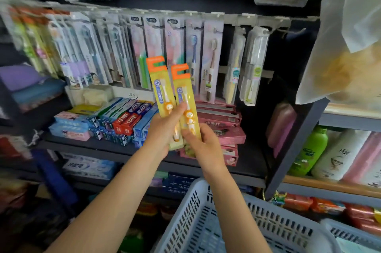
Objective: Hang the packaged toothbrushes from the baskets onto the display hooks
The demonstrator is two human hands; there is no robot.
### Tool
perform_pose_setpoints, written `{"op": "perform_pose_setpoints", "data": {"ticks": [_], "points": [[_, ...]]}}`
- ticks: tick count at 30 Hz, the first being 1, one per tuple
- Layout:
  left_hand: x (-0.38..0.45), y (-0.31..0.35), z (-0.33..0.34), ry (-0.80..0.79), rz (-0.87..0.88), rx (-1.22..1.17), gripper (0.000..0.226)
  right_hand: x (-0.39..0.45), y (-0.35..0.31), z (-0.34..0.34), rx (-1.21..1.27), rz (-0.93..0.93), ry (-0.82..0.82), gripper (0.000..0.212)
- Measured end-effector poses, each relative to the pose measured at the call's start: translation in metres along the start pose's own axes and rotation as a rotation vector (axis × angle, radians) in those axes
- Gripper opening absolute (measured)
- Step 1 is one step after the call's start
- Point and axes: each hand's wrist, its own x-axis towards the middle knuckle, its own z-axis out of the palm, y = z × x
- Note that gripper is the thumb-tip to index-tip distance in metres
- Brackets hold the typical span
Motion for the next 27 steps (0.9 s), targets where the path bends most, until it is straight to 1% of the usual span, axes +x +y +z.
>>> {"op": "perform_pose_setpoints", "data": {"ticks": [2, 4, 6, 8, 10, 11, 12, 14, 16, 18, 20, 23, 27], "points": [[-0.005, 0.003, -0.023, -0.010, 0.048, 0.105, 0.020, -0.002, 0.001, 0.015, 0.048, -0.010, 0.016, 0.016], [-0.009, 0.007, -0.052, -0.010, 0.052, 0.192, 0.030, -0.005, 0.000, 0.035, 0.072, -0.012, -0.016, 0.018], [-0.007, 0.013, -0.087, 0.003, 0.020, 0.226, 0.041, -0.004, -0.002, 0.062, 0.038, -0.020, -0.073, 0.019], [-0.001, 0.024, -0.127, 0.039, -0.050, 0.194, 0.053, 0.001, -0.005, 0.098, 0.007, -0.005, -0.134, 0.020], [0.004, 0.038, -0.173, 0.073, -0.092, 0.085, 0.045, 0.009, -0.008, 0.143, -0.001, 0.041, -0.197, 0.013], [0.005, 0.047, -0.196, 0.086, -0.092, 0.041, 0.042, 0.014, -0.009, 0.169, 0.009, 0.067, -0.232, 0.007], [0.006, 0.056, -0.221, 0.098, -0.077, 0.023, 0.039, 0.019, -0.009, 0.196, 0.023, 0.087, -0.257, 0.005], [0.012, 0.072, -0.274, 0.144, 0.021, 0.038, 0.028, 0.028, -0.008, 0.254, 0.043, 0.094, -0.272, 0.007], [0.022, 0.086, -0.330, 0.214, 0.131, 0.036, 0.016, 0.038, -0.005, 0.311, 0.056, 0.058, -0.273, 0.005], [0.033, 0.096, -0.383, 0.244, 0.201, 0.009, 0.015, 0.047, -0.001, 0.364, 0.069, 0.016, -0.279, 0.005], [0.042, 0.106, -0.427, 0.230, 0.263, -0.010, 0.018, 0.055, 0.000, 0.407, 0.078, -0.015, -0.282, 0.008], [0.057, 0.120, -0.472, 0.204, 0.287, 0.012, 0.019, 0.069, -0.001, 0.452, 0.088, -0.048, -0.234, 0.008], [0.078, 0.128, -0.494, 0.150, 0.266, 0.051, 0.019, 0.087, -0.004, 0.481, 0.062, -0.077, -0.080, 0.010]]}}
